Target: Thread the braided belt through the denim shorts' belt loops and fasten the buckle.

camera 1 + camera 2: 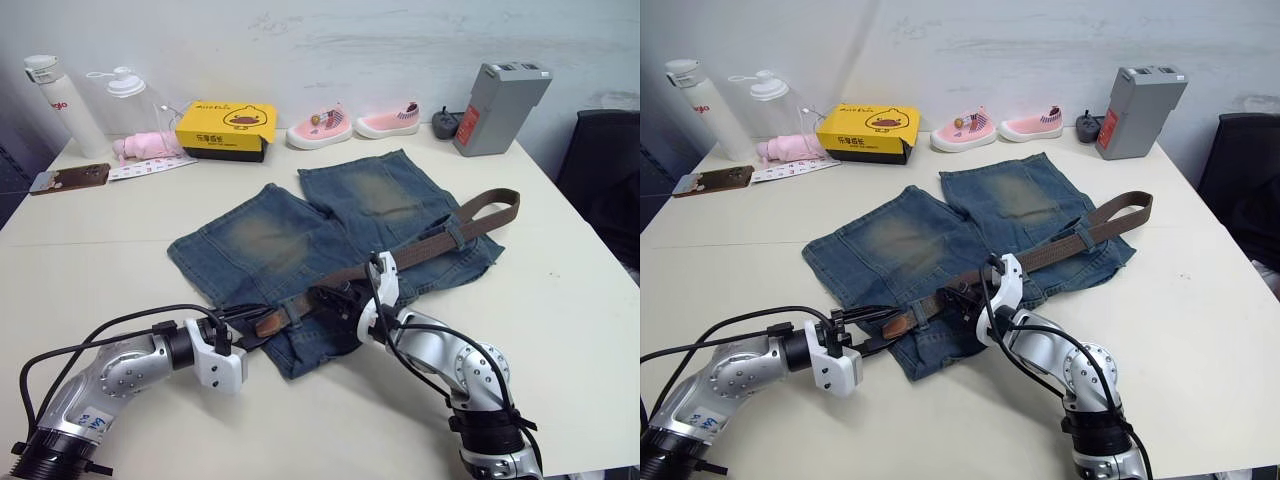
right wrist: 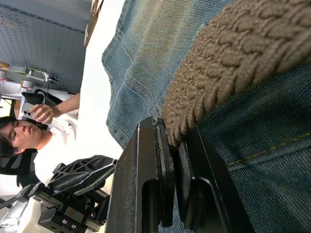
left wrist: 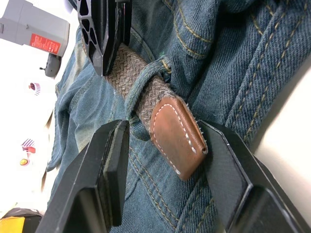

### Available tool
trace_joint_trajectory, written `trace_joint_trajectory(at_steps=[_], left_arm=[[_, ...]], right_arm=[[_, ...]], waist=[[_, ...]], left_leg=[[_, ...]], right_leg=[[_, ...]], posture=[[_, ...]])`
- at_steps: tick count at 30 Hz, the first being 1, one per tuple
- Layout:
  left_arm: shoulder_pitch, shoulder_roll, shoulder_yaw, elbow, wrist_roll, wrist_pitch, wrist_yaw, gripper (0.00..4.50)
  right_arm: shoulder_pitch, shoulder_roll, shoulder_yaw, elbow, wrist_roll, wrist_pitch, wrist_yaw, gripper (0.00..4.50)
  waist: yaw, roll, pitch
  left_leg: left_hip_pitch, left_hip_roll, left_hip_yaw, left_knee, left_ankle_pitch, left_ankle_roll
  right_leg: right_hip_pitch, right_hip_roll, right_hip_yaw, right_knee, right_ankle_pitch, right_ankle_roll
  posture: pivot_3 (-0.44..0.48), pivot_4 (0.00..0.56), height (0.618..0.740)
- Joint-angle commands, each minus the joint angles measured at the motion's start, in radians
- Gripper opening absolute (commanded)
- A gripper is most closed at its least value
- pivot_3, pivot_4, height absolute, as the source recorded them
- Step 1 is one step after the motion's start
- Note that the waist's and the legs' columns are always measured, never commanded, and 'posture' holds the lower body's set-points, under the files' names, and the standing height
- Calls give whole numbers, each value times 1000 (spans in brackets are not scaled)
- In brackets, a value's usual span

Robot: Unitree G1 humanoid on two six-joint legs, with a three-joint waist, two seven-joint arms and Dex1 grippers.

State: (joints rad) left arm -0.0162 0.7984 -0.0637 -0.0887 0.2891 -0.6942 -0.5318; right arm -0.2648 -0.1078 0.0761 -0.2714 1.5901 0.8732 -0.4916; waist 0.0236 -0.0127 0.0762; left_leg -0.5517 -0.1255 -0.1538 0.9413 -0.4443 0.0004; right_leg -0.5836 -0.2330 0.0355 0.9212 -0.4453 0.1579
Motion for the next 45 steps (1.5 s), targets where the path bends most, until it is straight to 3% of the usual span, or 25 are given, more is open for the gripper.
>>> trace_joint_trajectory(at_steps=[1,3,6,12,17,20,22,25,28,30,34,40,42,45], left_arm=[[-6,1,11,0,14,7,11,1984],[-6,2,8,2,18,7,10,1357],[-3,3,9,-3,26,12,11,16],[-1,4,24,-44,32,13,18,16],[15,18,54,-65,32,10,26,0],[20,28,71,-65,30,2,32,0],[22,30,80,-60,31,-6,37,0],[19,29,79,-60,31,-13,38,0],[17,29,76,-61,27,-18,39,0],[17,30,77,-63,26,-18,39,0],[59,52,114,-64,20,-49,47,0],[231,178,284,62,-16,-233,59,0],[309,239,375,179,-24,-367,68,0],[417,342,514,481,63,-620,113,0]], right_arm=[[0,1,-4,-28,3,-4,0,0],[0,1,-4,-28,4,-3,0,0],[-1,-3,-4,-30,3,-1,0,0],[-4,-32,-5,-53,-18,11,12,0],[27,-116,-64,-163,72,2,20,1978],[35,-236,-106,-262,114,13,89,3464],[28,-402,-101,-365,6,86,212,4295],[12,-602,-29,-453,-243,122,352,4141],[2,-684,61,-462,-457,99,426,2994],[1,-703,122,-458,-571,87,469,1983],[-5,-650,215,-390,-731,86,483,140],[24,-580,239,-348,-818,156,507,140],[20,-570,232,-343,-828,171,522,140],[10,-553,239,-337,-864,177,555,140]], waist=[[0,0,0],[0,0,0],[1,0,0],[1,1,0],[2,2,1],[1,2,2],[2,2,2],[3,3,4],[4,-2,9],[4,-3,11],[3,-5,11],[1,-7,10],[4,-12,9],[3,-16,9]], left_leg=[[0,0,0,0,0,0],[0,0,0,0,0,0],[0,0,0,0,0,0],[0,0,0,0,0,0],[-1,0,0,0,0,0],[-4,0,0,0,0,0],[-8,0,1,0,0,0],[-8,0,0,0,1,1],[-3,0,0,-4,2,1],[0,1,2,-6,3,0],[0,0,2,-8,4,-2],[2,2,4,-11,4,-2],[3,3,4,-11,3,-2],[3,3,6,-11,3,-2]], right_leg=[[0,0,0,0,0,0],[0,0,0,0,0,0],[0,0,0,0,0,0],[0,0,0,0,0,0],[0,0,0,-3,0,0],[0,-1,0,-6,0,0],[1,-1,-1,-10,0,0],[1,-1,-3,-18,0,0],[14,-2,-5,-24,1,3],[17,-4,-5,-27,1,4],[16,-4,-4,-29,1,4],[15,-5,-4,-27,1,4],[15,-5,-4,-27,1,4],[15,-5,-4,-24,-3,3]], posture=[[0,150,618],[0,150,618],[0,150,618],[0,150,618],[0,150,618],[0,150,618],[0,150,618],[0,150,618],[0,150,618],[0,150,618],[0,150,618],[0,150,618],[0,150,618],[0,150,618]])
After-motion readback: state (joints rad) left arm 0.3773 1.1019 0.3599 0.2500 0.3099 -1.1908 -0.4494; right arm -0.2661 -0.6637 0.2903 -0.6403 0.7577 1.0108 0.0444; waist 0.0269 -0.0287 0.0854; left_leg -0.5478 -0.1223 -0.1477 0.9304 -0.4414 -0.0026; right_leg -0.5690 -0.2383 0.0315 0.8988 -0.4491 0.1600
